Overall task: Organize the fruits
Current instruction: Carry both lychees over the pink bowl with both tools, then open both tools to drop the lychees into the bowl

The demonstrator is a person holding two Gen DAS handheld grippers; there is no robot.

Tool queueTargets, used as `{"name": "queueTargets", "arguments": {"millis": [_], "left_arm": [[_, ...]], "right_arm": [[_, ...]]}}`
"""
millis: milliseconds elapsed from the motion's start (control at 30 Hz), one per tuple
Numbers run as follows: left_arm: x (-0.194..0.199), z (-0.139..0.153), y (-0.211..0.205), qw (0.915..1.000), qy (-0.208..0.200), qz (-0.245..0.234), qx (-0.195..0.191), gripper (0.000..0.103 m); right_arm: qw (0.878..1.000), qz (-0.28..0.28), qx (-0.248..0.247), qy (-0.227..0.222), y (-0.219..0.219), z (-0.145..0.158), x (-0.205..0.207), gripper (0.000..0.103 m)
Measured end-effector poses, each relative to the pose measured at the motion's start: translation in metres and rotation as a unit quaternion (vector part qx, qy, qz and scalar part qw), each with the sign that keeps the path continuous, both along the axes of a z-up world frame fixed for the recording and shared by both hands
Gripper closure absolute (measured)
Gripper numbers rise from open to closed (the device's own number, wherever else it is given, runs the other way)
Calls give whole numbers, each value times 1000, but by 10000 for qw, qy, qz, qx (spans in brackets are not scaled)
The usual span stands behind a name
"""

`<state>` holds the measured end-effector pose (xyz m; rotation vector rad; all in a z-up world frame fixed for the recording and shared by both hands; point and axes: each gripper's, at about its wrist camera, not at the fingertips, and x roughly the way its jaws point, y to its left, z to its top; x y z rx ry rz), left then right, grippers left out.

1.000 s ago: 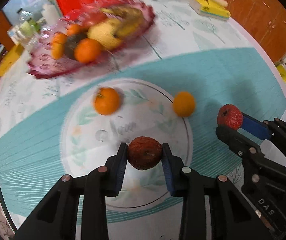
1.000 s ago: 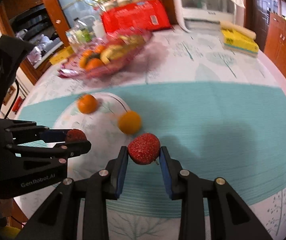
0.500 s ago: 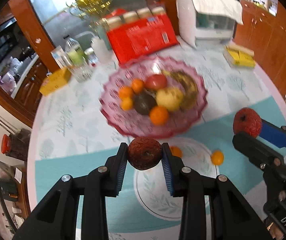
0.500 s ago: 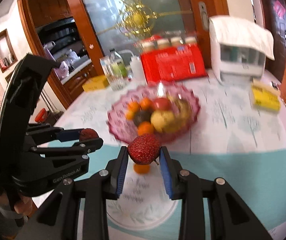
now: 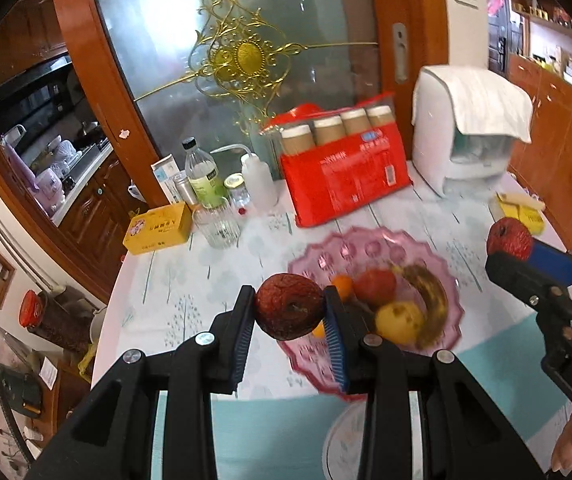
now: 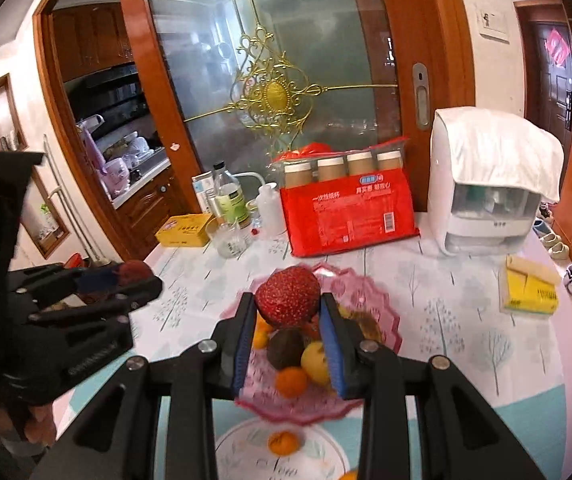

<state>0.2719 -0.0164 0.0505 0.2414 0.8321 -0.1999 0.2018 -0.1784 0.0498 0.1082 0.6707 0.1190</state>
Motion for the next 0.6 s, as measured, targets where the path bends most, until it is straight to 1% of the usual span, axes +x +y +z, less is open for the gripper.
{"name": "queueTargets", "arguments": {"millis": [67,200,267,367,467,533,600], "left_arm": [[14,-8,1,10000,67,43,-15,71],[43,-42,3,9993,358,70,-30,71],[57,-65,3,9983,570,68,-22,71],[72,-102,1,9959,902,0,-81,71],[82,-139,-6,9927,1207,-75,-19,71],[87,-159,-12,9904,1374,-146,18,71],[90,-172,-16,9887,1481,-209,49,71]], "right_arm": [[10000,-17,-47,68,2,-5,16,71],[9994,-9,-164,290,7,-26,45,71],[9988,11,-229,440,10,-42,60,71],[9965,-17,-221,808,12,-74,80,71],[9929,-13,-202,1173,14,-108,95,71],[9910,5,-194,1322,16,-125,103,71],[9895,15,-182,1431,18,-137,108,71]]}}
